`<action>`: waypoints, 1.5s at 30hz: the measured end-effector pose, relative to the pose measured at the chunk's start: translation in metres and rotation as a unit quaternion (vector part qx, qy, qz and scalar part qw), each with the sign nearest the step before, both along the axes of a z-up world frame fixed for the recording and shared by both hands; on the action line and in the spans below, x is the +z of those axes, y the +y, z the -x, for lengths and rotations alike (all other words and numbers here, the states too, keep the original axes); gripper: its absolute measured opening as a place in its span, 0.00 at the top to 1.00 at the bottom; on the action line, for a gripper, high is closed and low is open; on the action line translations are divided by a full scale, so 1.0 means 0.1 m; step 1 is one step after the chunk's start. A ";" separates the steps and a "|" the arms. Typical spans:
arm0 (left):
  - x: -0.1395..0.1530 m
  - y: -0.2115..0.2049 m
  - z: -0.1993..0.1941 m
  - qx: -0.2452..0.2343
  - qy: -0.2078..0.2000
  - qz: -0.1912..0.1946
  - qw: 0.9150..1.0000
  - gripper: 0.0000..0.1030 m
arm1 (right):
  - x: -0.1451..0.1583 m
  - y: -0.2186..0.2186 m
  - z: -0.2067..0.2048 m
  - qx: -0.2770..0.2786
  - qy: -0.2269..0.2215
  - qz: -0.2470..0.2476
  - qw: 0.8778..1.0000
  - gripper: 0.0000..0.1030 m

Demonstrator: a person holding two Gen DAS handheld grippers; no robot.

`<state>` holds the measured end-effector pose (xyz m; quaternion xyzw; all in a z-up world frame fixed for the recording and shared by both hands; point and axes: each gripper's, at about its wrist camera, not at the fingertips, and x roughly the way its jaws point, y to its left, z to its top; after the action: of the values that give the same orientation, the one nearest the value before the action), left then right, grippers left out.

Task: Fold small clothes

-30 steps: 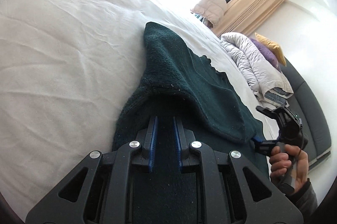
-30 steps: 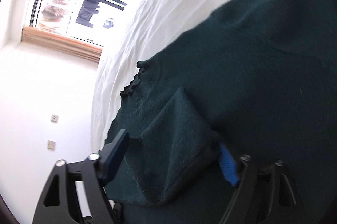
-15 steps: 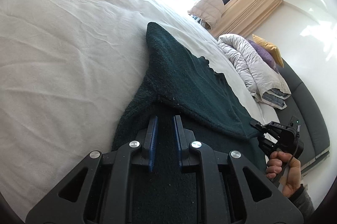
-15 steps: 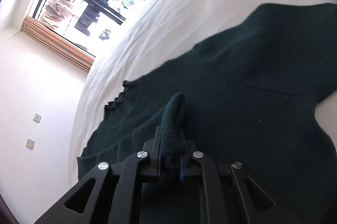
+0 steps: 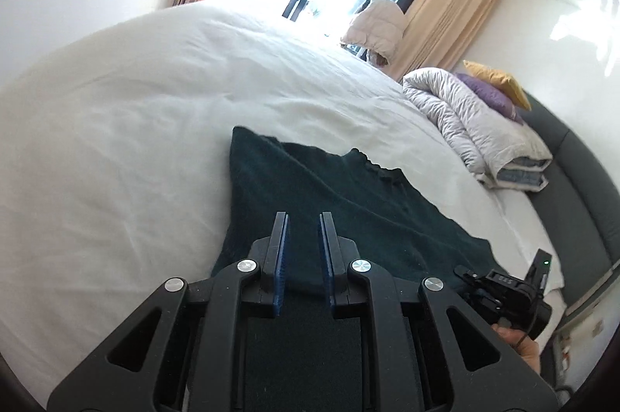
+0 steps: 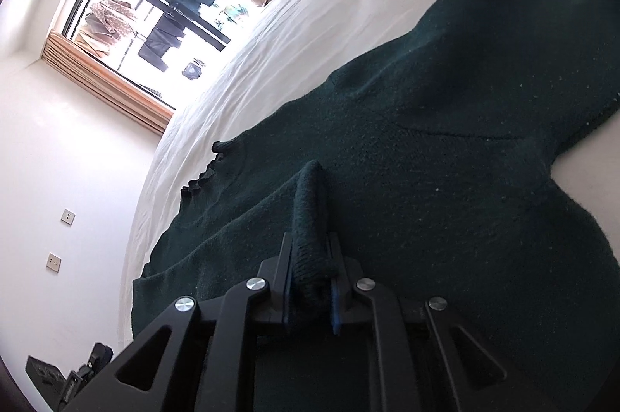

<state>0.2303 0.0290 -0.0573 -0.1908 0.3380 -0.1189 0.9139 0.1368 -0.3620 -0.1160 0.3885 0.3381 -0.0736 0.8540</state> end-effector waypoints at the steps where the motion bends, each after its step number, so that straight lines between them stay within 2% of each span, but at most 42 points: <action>1: 0.00 -0.08 -0.14 -0.005 0.010 -0.017 1.000 0.86 | 0.01 0.02 0.01 0.002 0.001 0.006 1.000 0.86; 3: -0.06 -0.19 -0.40 -0.019 0.035 -0.031 0.999 0.86 | 0.01 0.03 0.04 0.003 0.000 0.011 1.000 0.86; 6: -0.44 -0.38 -0.69 -0.029 0.088 -0.094 0.991 0.86 | 0.00 -0.01 0.07 0.009 0.004 -0.001 1.000 0.84; 7: -0.56 -0.41 -0.69 -0.032 0.082 -0.096 0.991 0.86 | 0.03 -0.03 0.10 0.007 0.009 -0.002 1.000 0.82; 8: -0.59 -0.37 -0.65 -0.030 0.064 -0.084 0.994 0.86 | 0.06 -0.03 0.13 0.002 0.019 0.007 1.000 0.79; 10: -0.62 -0.30 -0.61 -0.031 0.053 -0.057 0.996 0.86 | 0.26 0.00 0.24 -0.027 0.030 0.050 0.998 0.66; 11: -0.63 -0.26 -0.61 -0.033 0.053 -0.045 0.997 0.86 | 0.38 0.02 0.31 -0.040 0.010 0.063 0.997 0.53; 12: -0.65 -0.24 -0.62 -0.033 0.052 -0.037 0.997 0.86 | 0.51 0.05 0.35 -0.045 -0.018 0.068 0.997 0.43; 14: -0.67 -0.22 -0.62 -0.034 0.049 -0.032 0.998 0.86 | 0.76 0.21 0.29 -0.009 -0.070 0.074 0.995 0.40; 17: -0.69 -0.26 -0.62 -0.032 0.043 -0.047 0.997 0.86 | 0.81 0.48 -0.02 0.083 -0.090 0.058 0.991 0.40; 20: -0.71 -0.30 -0.58 -0.030 0.039 -0.059 0.997 0.86 | 0.54 0.62 -0.31 0.139 -0.069 0.017 0.988 0.40; 23: -0.70 -0.30 -0.58 -0.030 0.038 -0.059 0.997 0.86 | 0.09 0.50 -0.46 0.130 -0.005 -0.005 0.991 0.41; 24: -0.70 -0.30 -0.58 -0.030 0.038 -0.059 0.997 0.86 | 0.03 0.44 -0.42 0.136 -0.028 -0.003 0.990 0.50; 25: -0.71 -0.31 -0.58 -0.030 0.037 -0.059 0.997 0.86 | 0.02 0.38 -0.38 0.140 -0.044 0.003 0.989 0.54; 27: -0.71 -0.30 -0.57 -0.029 0.036 -0.060 0.997 0.86 | 0.02 0.23 -0.33 0.140 -0.046 0.001 0.989 0.60; 30: -0.70 -0.30 -0.57 -0.029 0.034 -0.060 0.997 0.86 | 0.08 -0.16 -0.23 0.101 -0.041 0.014 0.994 0.60; 31: -0.70 -0.31 -0.57 -0.029 0.034 -0.060 0.997 0.86 | 0.09 -0.34 -0.14 0.072 -0.037 0.012 0.997 0.60; 32: -0.70 -0.31 -0.57 -0.029 0.034 -0.060 0.997 0.86 | 0.12 -0.52 -0.03 0.028 -0.014 0.023 0.999 0.54; 34: -0.70 -0.31 -0.57 -0.029 0.034 -0.060 0.997 0.86 | 0.23 -0.81 0.25 -0.026 -0.029 0.019 0.999 0.51; 36: -0.70 -0.31 -0.57 -0.029 0.034 -0.061 0.997 0.86 | 0.40 -1.06 0.61 -0.077 -0.056 0.030 0.995 0.30; 38: -0.70 -0.31 -0.57 -0.028 0.034 -0.061 0.997 0.86 | 0.52 -1.33 0.97 -0.119 -0.077 0.037 0.989 0.23; 40: -0.71 -0.31 -0.58 -0.028 0.034 -0.061 0.997 0.86 | 0.55 -1.65 1.32 -0.162 -0.081 0.027 0.983 0.23; 42: -0.71 -0.31 -0.58 -0.028 0.034 -0.061 0.997 0.86 | 0.47 -2.03 1.70 -0.214 -0.093 -0.017 0.972 0.23; 45: -0.70 -0.31 -0.58 -0.028 0.034 -0.062 0.997 0.86 | 0.23 -2.56 2.27 -0.292 -0.116 -0.103 0.944 0.23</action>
<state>0.2885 -0.0015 -0.1277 -0.1281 0.3806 -0.1165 0.9084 -0.0899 -0.6184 -0.0930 0.5615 0.1139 -0.2393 0.7839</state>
